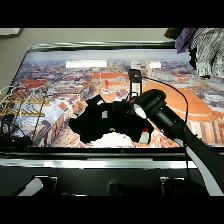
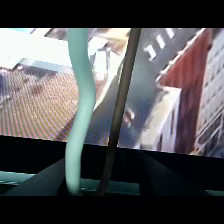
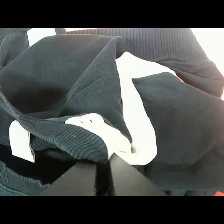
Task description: Fold the clothes and pants, and hang the long-sleeved shirts on hangers.
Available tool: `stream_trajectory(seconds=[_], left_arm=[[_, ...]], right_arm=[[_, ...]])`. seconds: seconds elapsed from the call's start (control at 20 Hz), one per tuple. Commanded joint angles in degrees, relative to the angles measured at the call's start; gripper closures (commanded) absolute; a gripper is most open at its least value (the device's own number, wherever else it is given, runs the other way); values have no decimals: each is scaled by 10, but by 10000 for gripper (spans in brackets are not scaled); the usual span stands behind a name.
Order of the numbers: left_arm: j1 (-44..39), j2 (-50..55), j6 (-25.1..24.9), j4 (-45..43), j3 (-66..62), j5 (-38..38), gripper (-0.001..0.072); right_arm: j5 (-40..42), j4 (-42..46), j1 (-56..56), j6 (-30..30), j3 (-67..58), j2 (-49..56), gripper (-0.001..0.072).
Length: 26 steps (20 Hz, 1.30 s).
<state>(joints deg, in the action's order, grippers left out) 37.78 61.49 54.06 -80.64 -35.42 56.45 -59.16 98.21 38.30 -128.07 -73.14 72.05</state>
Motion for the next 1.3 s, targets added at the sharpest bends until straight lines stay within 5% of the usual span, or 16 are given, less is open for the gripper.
stream_trajectory(seconds=[0.0,0.2,0.3,0.55,0.65,1.25], left_arm=[[0,20,-14,-4,0,-6,367],[0,47,-14,-4,0,-6,393],[0,53,-14,-4,0,-6,509],[0,54,-28,-4,0,-7,520],[0,52,-31,-3,0,-6,669],[-59,30,-6,27,-145,50,672]], right_arm=[[-2,0,0,-2,0,0,666],[-1,0,0,-3,0,0,666],[-2,0,0,-3,0,0,666],[-5,0,0,-3,0,0,666],[-6,0,0,-3,0,0,666],[-24,0,0,-3,0,0,666]])
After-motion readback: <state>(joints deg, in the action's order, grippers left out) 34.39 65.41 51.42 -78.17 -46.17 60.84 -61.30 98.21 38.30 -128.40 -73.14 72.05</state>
